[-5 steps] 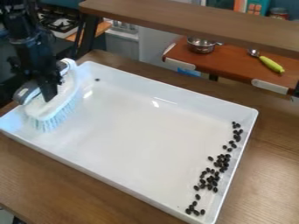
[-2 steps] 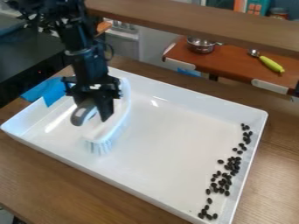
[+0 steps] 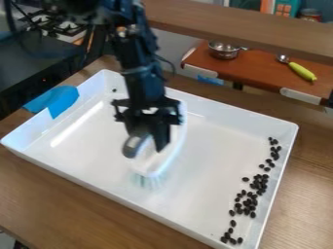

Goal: Sweep into pile

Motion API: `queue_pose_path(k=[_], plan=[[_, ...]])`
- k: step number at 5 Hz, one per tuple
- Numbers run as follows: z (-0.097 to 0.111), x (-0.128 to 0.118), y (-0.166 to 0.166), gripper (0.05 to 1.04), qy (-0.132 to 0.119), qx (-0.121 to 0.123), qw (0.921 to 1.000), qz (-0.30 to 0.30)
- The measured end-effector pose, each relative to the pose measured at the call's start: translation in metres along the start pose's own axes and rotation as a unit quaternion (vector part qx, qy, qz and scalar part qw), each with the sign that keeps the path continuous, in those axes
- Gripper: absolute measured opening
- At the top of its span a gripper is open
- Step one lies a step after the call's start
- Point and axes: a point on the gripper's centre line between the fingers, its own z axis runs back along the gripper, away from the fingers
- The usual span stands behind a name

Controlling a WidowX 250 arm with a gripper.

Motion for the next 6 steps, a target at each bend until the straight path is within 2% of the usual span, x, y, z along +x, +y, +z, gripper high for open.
queue_pose_path(k=[2,3,4,5,6], plan=[[-0.017,0.005,-0.064,0.484,-0.001,-0.009,0.9999,-0.013],[-0.014,0.008,-0.075,0.483,0.004,-0.017,0.9997,-0.018],[0.017,0.015,-0.061,0.483,-0.004,-0.048,0.9988,0.004],[0.078,0.022,-0.015,0.484,-0.053,-0.078,0.9945,0.045],[0.113,0.020,0.025,0.484,-0.072,-0.082,0.9923,0.057]])
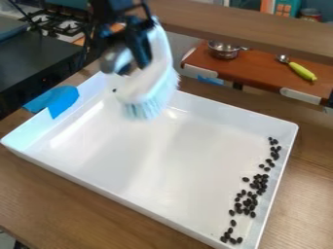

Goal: Sweep into pile

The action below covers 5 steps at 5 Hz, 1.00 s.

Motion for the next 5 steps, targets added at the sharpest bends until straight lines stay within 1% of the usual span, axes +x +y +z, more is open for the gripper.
queue_pose_path(k=[1,2,3,4,5], plan=[[0.002,0.007,0.050,0.483,0.014,0.015,0.9998,0.007],[0.002,0.005,0.098,0.484,0.015,0.043,0.9989,0.007],[-0.006,0.000,0.121,0.550,0.016,0.073,0.9972,-0.006],[-0.008,-0.003,0.133,0.845,0.012,0.088,0.9960,-0.009],[-0.001,-0.006,0.134,1.016,0.016,0.078,0.9968,-0.005]])
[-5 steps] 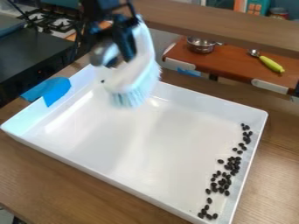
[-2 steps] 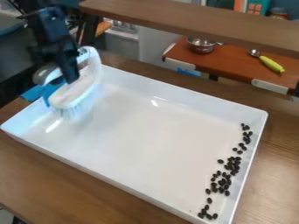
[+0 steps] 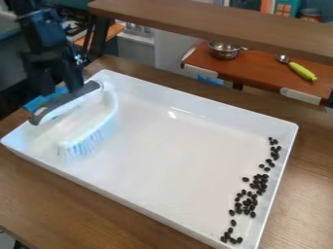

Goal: Sweep into pile

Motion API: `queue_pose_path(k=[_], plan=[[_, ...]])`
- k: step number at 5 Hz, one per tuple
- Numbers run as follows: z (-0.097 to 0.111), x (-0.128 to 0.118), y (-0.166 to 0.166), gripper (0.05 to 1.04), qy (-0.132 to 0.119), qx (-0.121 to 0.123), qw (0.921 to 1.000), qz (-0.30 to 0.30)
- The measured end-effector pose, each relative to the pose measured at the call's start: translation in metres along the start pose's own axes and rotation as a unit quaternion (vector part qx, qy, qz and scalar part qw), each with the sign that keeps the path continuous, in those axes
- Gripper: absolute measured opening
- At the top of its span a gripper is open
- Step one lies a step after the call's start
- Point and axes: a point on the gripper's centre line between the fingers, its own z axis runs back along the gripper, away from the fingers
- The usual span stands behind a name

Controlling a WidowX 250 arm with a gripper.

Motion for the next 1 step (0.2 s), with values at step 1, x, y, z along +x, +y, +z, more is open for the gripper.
queue_pose_path(k=[1], plan=[[0.0148,0.0020,-0.0031,1.009,-0.001,-0.014,0.9999,-0.001]])
